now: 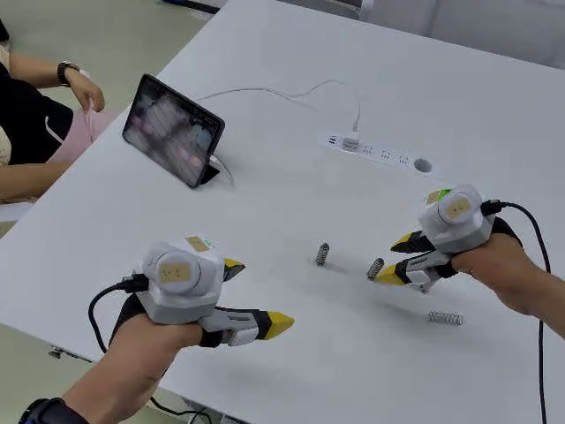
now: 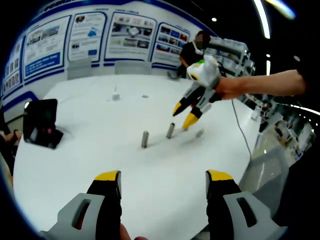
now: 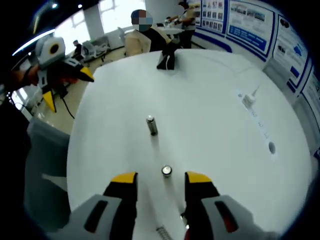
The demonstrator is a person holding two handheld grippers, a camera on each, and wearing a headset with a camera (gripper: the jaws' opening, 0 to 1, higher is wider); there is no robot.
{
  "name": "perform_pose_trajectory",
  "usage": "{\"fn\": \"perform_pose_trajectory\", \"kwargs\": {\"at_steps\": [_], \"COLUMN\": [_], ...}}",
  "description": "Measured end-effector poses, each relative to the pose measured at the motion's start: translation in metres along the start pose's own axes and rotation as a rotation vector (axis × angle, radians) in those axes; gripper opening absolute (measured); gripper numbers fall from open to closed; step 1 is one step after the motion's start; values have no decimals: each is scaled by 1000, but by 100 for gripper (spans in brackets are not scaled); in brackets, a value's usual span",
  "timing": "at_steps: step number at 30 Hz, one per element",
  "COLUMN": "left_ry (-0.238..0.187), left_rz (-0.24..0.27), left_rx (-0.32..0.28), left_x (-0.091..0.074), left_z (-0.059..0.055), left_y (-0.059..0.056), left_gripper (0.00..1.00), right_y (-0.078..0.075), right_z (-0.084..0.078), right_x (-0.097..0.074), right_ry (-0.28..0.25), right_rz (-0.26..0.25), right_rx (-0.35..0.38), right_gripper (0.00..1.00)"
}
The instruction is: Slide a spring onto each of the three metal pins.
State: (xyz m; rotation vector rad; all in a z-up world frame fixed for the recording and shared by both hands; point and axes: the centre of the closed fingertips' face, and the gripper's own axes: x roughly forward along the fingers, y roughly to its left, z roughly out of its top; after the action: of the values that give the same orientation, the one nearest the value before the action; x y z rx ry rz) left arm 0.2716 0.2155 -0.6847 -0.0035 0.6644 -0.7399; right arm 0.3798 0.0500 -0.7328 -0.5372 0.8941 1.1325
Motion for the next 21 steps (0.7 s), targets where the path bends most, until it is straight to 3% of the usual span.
{"fn": "perform_pose_trajectory", "kwargs": {"at_steps": [7, 21], "left_ry": [-5, -9], "left_rz": [-5, -21], "left_rx": [-1, 12], "left_x": [1, 7], "left_z": [2, 7], "left_y": [-2, -9], "left_gripper": [70, 70], "right_y": [5, 5], "right_z": [12, 9], "right_x": [-13, -27], "right_ry": [-139, -213], "right_rz": [9, -12], "right_rx": [121, 198], "right_gripper": [40, 40]}}
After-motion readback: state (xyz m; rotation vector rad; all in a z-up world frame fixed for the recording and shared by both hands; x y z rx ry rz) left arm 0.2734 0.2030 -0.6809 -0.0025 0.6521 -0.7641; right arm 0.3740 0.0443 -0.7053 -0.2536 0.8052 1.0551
